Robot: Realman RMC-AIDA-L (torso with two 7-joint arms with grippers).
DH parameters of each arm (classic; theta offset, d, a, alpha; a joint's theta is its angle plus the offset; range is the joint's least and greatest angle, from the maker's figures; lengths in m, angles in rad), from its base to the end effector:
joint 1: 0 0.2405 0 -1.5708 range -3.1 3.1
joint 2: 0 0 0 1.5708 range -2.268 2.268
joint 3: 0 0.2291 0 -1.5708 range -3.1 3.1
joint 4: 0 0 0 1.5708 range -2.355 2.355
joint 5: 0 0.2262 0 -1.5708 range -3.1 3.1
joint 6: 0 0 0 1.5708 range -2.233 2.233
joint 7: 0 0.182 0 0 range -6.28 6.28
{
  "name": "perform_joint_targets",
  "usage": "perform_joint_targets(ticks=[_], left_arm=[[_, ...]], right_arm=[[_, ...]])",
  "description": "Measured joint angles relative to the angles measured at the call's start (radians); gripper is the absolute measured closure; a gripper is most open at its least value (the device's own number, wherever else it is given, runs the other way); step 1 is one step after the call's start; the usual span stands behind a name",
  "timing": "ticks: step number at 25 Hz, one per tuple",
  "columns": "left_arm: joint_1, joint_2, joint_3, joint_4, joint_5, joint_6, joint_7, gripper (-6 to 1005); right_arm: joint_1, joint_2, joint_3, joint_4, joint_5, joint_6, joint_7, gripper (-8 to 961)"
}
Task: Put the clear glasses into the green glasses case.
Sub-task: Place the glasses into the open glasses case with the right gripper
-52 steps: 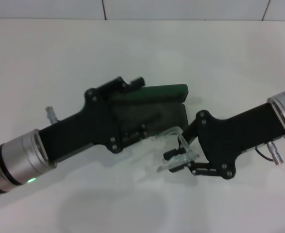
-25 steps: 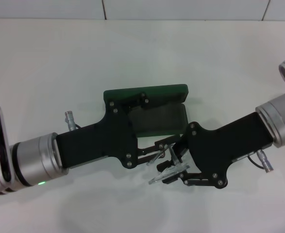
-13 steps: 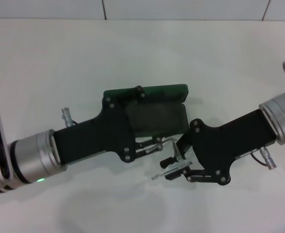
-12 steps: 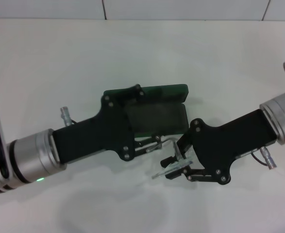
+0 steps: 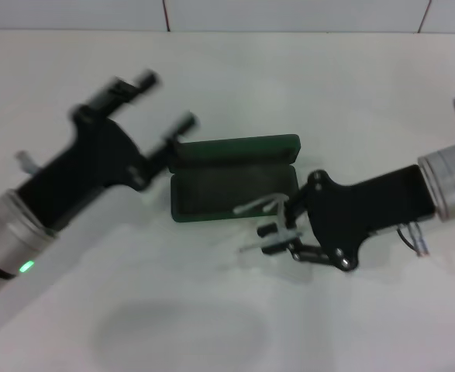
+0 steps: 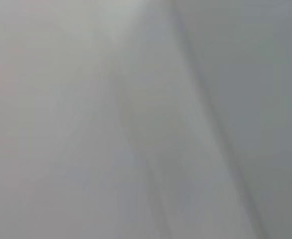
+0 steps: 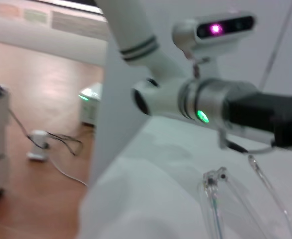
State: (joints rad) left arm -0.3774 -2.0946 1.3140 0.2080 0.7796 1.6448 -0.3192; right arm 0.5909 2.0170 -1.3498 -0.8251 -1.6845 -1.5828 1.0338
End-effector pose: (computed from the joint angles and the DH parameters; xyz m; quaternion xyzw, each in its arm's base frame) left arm -0.2206 0.2994 -0.0343 -0.8149 0.0103 -0.4362 0.3815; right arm 0.1415 0.3196 -0.0599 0.9664 0.1673 -0.1948 0.0120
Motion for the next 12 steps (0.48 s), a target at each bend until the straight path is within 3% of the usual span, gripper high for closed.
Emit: perform_joint_targets(ticks=[6,8,12], left_arm=[[0.021,-0.006,-0.006,-0.112,-0.288,0.007,-0.051,333],[0.037,-0.005,-0.005,-0.12,-0.322,0.007,-0.071,333],[0.055,-0.002,-0.005,-0.121,-0.329,0.007,-0.082,333]], right_arm=[[-0.011,0.005,-0.177,-0.138,-0.006,0.219,0.132,826],[-0.024,0.005,-0.265,-0.235,-0.059,0.35,0.238,826],[-0.017,0.006,-0.364,-0.392,-0.239,0.478,0.511,826]])
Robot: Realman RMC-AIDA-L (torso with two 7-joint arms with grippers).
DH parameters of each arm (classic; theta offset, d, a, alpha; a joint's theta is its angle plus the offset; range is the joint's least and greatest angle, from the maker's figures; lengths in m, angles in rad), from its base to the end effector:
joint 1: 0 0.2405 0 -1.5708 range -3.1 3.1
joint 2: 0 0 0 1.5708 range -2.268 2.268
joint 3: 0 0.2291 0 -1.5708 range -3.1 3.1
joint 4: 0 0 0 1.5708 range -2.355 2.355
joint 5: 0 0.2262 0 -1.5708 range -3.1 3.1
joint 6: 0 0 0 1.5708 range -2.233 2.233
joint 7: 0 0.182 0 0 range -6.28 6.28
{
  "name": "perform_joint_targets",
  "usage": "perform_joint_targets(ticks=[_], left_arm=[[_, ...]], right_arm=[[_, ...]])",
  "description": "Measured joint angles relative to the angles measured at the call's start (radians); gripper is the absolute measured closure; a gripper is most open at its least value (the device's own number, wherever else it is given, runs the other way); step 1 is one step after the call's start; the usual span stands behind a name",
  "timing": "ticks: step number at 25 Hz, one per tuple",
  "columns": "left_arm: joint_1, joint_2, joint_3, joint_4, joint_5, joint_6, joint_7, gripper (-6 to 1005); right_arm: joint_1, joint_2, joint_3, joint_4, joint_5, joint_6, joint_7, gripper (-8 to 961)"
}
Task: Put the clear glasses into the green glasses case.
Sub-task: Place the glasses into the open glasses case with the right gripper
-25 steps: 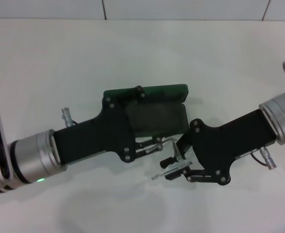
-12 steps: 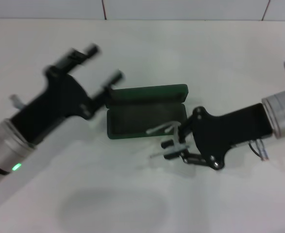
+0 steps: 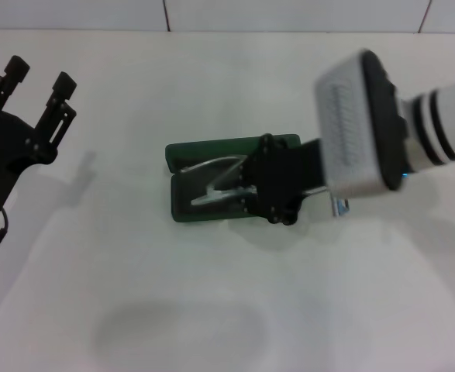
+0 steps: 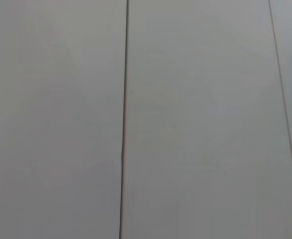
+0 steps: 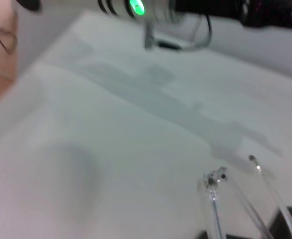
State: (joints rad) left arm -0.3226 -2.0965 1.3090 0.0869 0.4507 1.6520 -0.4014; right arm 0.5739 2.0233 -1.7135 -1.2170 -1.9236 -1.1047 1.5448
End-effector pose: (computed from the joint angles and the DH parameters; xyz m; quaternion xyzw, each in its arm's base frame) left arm -0.2732 0.2972 0.0014 -0.7248 -0.1305 -0.4543 0.5013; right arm 0.0909 0.3505 -0.0996 -0.9826 -0.1586 0.0305 0.0921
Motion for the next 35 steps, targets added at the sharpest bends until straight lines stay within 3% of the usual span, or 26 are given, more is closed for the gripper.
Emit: perform_joint_targets(ticks=[5,10,35], left_arm=[[0.007,0.0,0.002,-0.001,-0.001,-0.001,-0.001,333],[0.005,0.001,0.006,-0.002,0.005,-0.007,-0.005,333],[-0.025,0.003,0.049,-0.003,0.016,-0.04,-0.061,333]], right_arm=[[0.095,0.001,-0.054,-0.047,-0.167,-0.008,0.29,826],[0.135,0.005,-0.131,-0.047,-0.274,0.033,0.399,826],[0.156,0.005,-0.307,-0.017,-0.453,0.193,0.732,825]])
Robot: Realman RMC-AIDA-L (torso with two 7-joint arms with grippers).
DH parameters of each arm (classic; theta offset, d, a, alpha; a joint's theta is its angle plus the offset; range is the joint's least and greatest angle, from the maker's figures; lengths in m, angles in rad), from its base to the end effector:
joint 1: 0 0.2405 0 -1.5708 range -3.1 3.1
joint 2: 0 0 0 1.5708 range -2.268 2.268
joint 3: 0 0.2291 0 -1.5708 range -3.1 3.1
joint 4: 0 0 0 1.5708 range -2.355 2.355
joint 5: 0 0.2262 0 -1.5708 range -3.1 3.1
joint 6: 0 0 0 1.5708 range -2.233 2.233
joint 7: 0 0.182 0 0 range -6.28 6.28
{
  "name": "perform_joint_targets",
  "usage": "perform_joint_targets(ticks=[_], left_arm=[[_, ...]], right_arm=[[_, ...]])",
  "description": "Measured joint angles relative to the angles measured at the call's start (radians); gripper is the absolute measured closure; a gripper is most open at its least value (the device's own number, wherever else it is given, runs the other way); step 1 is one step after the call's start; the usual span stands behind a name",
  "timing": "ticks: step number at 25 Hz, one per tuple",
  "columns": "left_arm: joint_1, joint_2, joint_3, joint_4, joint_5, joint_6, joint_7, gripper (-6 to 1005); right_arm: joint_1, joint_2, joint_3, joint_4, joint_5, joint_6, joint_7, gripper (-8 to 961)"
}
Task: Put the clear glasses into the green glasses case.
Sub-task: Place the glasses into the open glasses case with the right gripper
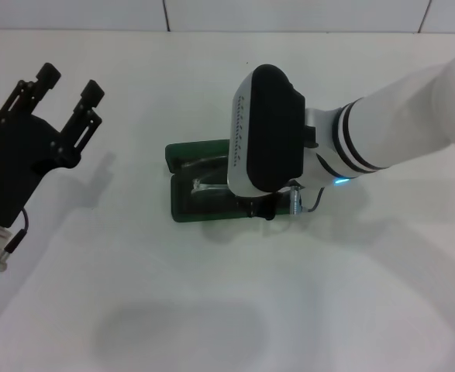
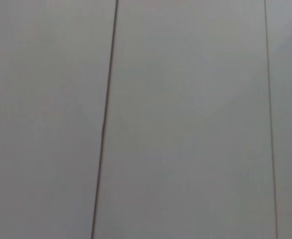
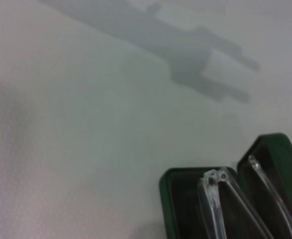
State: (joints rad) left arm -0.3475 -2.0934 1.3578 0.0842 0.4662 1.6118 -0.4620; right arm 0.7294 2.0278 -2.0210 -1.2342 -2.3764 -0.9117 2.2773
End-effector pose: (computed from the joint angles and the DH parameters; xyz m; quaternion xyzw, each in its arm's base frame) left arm -0.2676 0.3027 -0.0120 -0.7463 -0.1519 -0.4554 0.4609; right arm 0.0814 0.3581 -0.1446 -0.9773 -0.0752 -0.1159 0.1609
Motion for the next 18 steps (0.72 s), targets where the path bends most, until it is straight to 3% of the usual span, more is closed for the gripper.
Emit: perform_joint_targets(ticks=[18], left_arm=[[-0.023,0.003,0.003,0.005,0.0,-0.022,-0.001,333]], right_arm=[[0.004,0.0,-0.103,-0.019,-0.17,0.073,0.21,825]])
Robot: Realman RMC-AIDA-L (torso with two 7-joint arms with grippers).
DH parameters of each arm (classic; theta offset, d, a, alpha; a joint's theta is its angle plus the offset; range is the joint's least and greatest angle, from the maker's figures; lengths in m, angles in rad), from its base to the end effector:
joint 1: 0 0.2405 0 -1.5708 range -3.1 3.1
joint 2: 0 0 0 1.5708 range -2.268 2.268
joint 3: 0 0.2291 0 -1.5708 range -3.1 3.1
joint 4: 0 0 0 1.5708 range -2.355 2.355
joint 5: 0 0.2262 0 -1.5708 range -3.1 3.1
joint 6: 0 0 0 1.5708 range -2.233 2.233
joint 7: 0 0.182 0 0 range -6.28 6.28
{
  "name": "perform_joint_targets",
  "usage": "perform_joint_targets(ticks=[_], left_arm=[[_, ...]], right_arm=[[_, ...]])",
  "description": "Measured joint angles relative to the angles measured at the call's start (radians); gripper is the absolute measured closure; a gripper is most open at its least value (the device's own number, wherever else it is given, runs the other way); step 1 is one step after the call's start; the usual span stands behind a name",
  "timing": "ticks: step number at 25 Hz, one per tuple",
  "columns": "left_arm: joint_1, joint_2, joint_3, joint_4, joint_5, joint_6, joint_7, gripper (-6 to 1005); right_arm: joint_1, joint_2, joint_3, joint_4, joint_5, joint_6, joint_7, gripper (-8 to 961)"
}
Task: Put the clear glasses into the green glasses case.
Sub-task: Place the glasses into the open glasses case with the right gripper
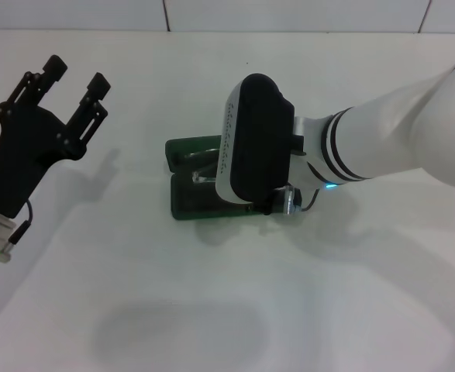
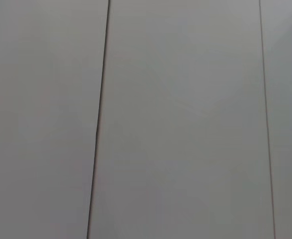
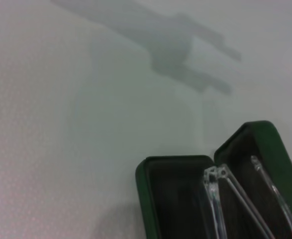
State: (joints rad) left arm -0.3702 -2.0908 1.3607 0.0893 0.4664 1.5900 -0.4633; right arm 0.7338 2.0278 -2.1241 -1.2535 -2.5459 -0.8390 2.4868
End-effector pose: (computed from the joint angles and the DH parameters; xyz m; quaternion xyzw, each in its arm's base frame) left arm -0.2631 0.3111 -0.0129 -0.7511 -0.1474 -0.4530 0.4570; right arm 0.0823 0.3590 -0.1528 -0.9662 -0.0726 -0.1351 0.2072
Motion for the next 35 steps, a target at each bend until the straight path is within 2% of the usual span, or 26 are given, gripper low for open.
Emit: perform_joint_targets(ticks=[19,25,27,35], left_arm=[[-0.019,0.0,0.008,-0.004,0.008,-0.027,0.002,334],[-0.017,0.0,0.008,-0.003,0.009,-0.027,0.003,334],[-0.013,0.0,0.008,-0.001,0.01,-0.027,0.003,334],[-0.008,0.002,0.008,-0.004,0.011,-0.027,0.006,334]], right_arm=[[0.008,0.0,-0.018,-0.001,0.0,-0.007,0.003,825],[0.002,0.0,-0.018,-0.019,0.0,-0.022,0.002,743],[-0.005,0.0,-0.014,-0.04,0.0,-0.046,-0.002,577],[-0.037,-0.005,-0.004,-0.118,0.011,-0.112,-0.046,584]])
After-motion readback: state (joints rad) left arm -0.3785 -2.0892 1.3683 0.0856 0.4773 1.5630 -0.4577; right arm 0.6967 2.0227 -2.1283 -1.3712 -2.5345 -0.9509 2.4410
